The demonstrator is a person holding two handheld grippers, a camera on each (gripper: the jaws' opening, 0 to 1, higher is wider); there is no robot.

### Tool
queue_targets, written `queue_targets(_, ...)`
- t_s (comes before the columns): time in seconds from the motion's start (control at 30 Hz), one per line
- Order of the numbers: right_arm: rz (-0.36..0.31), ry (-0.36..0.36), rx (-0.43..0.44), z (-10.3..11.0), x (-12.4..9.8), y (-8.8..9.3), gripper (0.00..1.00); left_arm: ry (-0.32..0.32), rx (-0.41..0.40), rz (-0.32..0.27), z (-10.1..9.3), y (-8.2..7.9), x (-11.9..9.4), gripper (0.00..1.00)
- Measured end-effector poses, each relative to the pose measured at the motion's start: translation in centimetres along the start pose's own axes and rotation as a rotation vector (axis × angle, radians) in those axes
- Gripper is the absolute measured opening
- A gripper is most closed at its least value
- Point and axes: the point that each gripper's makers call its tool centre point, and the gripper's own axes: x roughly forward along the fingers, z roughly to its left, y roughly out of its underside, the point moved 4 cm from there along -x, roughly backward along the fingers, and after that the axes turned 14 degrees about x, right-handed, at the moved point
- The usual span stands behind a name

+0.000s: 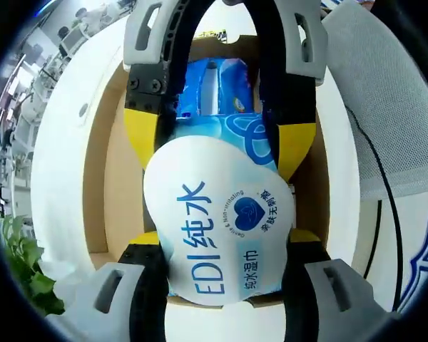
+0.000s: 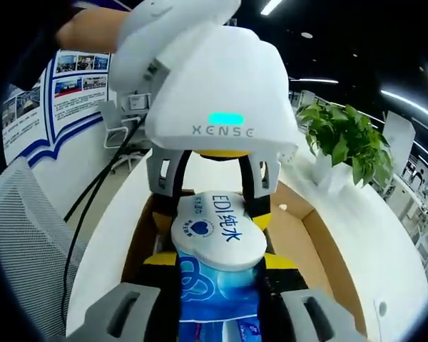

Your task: Operate the shoe box by opening the lid, removing the specified soft item, and placing it in the target area until the item is outside and the box remains undamaged.

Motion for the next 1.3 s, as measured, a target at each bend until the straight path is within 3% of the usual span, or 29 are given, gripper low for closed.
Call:
queue_targets(0.5, -0.027, 0.008, 0.003, -0.1, -4.1, -1.0, 0.36, -0.012, 0.006, -0.036, 1.2, -2.3, -1.9, 0.64)
queue_targets(1.3, -0.036, 0.015, 0.05, -0.7, -11.9, 0.5, 0.35, 0.031, 0.025, -0.089, 2.8, -10.3, -3.5, 0.64)
